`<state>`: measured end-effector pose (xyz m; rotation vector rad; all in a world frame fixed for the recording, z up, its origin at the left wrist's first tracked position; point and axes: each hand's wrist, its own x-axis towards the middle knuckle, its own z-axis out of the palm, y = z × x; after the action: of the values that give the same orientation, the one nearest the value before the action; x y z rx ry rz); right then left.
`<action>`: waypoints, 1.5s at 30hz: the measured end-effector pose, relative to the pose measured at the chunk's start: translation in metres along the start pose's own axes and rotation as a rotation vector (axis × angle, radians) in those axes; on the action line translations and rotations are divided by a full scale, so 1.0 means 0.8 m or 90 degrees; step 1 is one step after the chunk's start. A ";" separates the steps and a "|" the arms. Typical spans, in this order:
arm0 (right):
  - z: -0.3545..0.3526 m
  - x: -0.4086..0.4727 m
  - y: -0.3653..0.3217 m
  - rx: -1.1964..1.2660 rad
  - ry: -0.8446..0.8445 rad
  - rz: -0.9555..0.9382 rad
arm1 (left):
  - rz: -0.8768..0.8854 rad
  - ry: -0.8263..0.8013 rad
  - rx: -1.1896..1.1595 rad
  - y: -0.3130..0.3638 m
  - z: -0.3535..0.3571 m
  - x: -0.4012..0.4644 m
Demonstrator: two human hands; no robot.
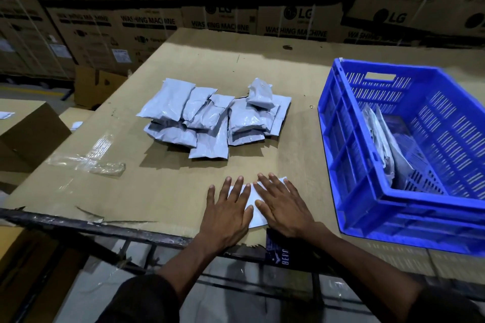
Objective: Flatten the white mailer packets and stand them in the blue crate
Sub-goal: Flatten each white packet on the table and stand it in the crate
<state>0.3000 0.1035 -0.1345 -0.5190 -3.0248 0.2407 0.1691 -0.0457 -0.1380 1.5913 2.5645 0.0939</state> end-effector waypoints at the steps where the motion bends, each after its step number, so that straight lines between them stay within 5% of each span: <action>1: 0.000 -0.001 0.001 -0.005 -0.001 0.001 | 0.002 -0.007 -0.003 -0.001 -0.002 0.001; 23: -0.005 -0.025 0.013 0.026 -0.064 -0.041 | 0.064 -0.050 0.027 -0.019 -0.014 0.010; 29: -0.009 -0.034 0.025 -0.005 -0.044 -0.067 | 0.084 0.101 0.006 -0.028 0.002 -0.003; 36: -0.008 -0.025 0.013 0.049 0.024 -0.027 | 0.134 0.140 -0.050 -0.030 0.008 -0.004; 39: -0.007 -0.029 0.010 0.001 0.050 -0.099 | 0.121 0.194 -0.071 -0.029 0.011 0.001; 45: 0.012 -0.040 0.023 -0.125 0.132 -0.429 | 0.110 0.264 -0.138 -0.033 0.016 -0.003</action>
<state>0.3354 0.1088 -0.1481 0.4483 -2.8246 -0.1407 0.1481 -0.0595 -0.1539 1.8622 2.5685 0.7648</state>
